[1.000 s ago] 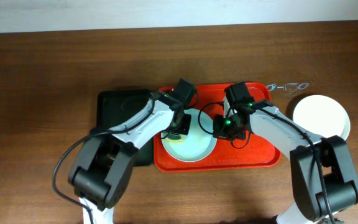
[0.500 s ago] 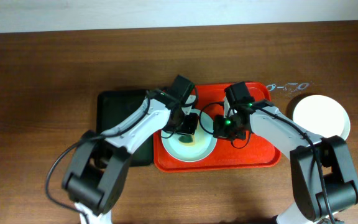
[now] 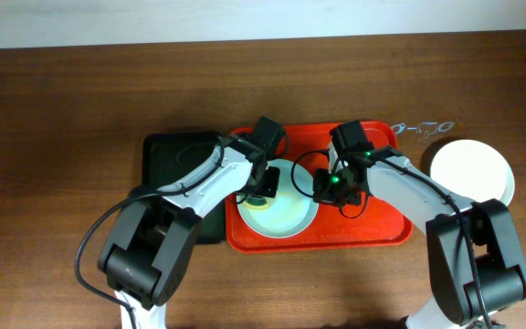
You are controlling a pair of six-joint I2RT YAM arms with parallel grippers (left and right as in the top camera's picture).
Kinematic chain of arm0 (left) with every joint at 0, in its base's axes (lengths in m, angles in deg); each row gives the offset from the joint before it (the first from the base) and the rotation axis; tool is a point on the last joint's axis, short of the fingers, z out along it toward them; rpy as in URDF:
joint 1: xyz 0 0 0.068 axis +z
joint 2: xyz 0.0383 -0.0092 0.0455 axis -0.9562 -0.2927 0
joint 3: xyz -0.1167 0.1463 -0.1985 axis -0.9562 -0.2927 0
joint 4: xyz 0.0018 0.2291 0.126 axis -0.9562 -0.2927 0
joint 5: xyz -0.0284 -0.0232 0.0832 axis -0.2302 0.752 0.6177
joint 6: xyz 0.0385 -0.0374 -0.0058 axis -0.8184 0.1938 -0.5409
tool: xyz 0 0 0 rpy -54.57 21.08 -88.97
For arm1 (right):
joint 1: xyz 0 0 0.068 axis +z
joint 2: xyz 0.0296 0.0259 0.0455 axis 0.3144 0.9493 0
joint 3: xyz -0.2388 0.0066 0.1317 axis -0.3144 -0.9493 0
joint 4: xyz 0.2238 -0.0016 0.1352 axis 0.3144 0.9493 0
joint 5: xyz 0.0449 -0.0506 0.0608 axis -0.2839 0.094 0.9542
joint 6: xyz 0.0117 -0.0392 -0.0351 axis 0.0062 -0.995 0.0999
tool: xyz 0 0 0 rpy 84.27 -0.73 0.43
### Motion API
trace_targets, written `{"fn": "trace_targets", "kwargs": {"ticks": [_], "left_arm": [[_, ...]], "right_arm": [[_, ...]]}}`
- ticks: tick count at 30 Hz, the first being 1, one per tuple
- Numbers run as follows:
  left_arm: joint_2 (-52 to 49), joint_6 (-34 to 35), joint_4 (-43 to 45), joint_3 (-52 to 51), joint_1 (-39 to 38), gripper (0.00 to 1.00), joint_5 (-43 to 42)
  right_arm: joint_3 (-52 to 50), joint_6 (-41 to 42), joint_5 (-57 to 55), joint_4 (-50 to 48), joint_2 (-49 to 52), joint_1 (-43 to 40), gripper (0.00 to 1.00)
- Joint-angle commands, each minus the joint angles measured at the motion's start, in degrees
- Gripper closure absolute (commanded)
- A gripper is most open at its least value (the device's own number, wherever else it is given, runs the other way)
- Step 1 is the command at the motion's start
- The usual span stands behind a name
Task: Clean dirty plates on tray and stack at the side
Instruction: 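Scrub the white plate with the sponge in the left gripper, then return the sponge to the black tray and release it with the left gripper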
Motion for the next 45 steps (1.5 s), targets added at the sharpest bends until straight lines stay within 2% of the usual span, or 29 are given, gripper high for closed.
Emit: {"fn": "trace_targets", "kwargs": {"ticks": [1, 3, 6, 9, 10, 14, 18, 22, 27, 31, 33, 39, 41, 42, 43, 45], "left_arm": [[-4.4, -1.2, -0.1, -1.2, -0.7, 1.0, -15.5], [-3.3, -1.6, -0.3, 0.1, -0.6, 1.0, -20.2], [2.9, -1.6, -0.6, 1.8, 1.0, 1.0, -20.4], [9.1, -1.6, -1.6, 1.9, 3.6, 1.0, -15.8], [12.6, -1.6, -4.5, 1.9, 5.4, 1.0, -10.7], [16.5, -2.4, -11.3, 1.9, 10.0, 0.98, 0.1], [16.6, -7.1, -17.0, 1.7, 16.9, 0.98, 2.1], [16.6, -8.8, -18.4, 0.9, 21.7, 0.98, 3.1], [16.5, -9.0, -12.4, -6.4, 22.6, 0.98, 5.3], [16.5, -11.6, 1.0, -18.2, 22.6, 0.98, 6.6], [16.5, -12.7, 3.8, -20.7, 22.6, 1.0, 6.5], [16.5, -12.7, 4.1, -20.7, 22.6, 1.0, 6.5], [16.5, -12.7, 4.0, -20.7, 22.6, 0.95, 6.5], [16.5, -12.7, 4.0, -20.7, 22.6, 0.84, 6.6], [16.6, -12.6, 3.8, -20.6, 22.6, 0.63, 6.6], [16.8, -12.6, 2.1, -19.0, 22.6, 0.57, 6.6]], "right_arm": [[0.7, 0.2, 0.6, -0.4, 0.2, 0.6, 0.95], [0.7, 0.2, 0.6, -0.4, 0.2, 0.6, 0.95], [0.7, 0.2, 0.6, -0.3, 0.2, 0.6, 0.95], [0.7, 0.2, 0.6, -0.3, 0.2, 0.6, 0.95], [0.7, 0.2, 0.6, -0.3, 0.2, 0.6, 0.95], [0.7, 0.2, 0.6, -0.3, 0.2, 0.6, 0.95], [0.7, 0.2, 0.6, -0.2, 0.2, 0.6, 0.95], [0.7, 0.2, 0.6, -0.1, 0.2, 0.6, 0.95], [0.7, 0.2, 0.6, 0.1, 0.2, 0.6, 0.95], [0.7, 0.2, 0.5, 0.1, 0.2, 0.6, 0.95], [0.7, 0.2, 0.5, 0.1, 0.2, 0.6, 0.95], [0.7, 0.2, 0.5, 0.0, 0.2, 0.6, 0.95], [0.7, 0.2, 0.5, 0.0, 0.2, 0.6, 0.95], [0.7, 0.2, 0.5, 0.0, 0.2, 0.6, 0.95], [0.7, 0.2, 0.5, 0.0, 0.2, 0.6, 0.95], [0.7, 0.2, 0.5, 0.0, 0.2, 0.6, 0.94]]}}
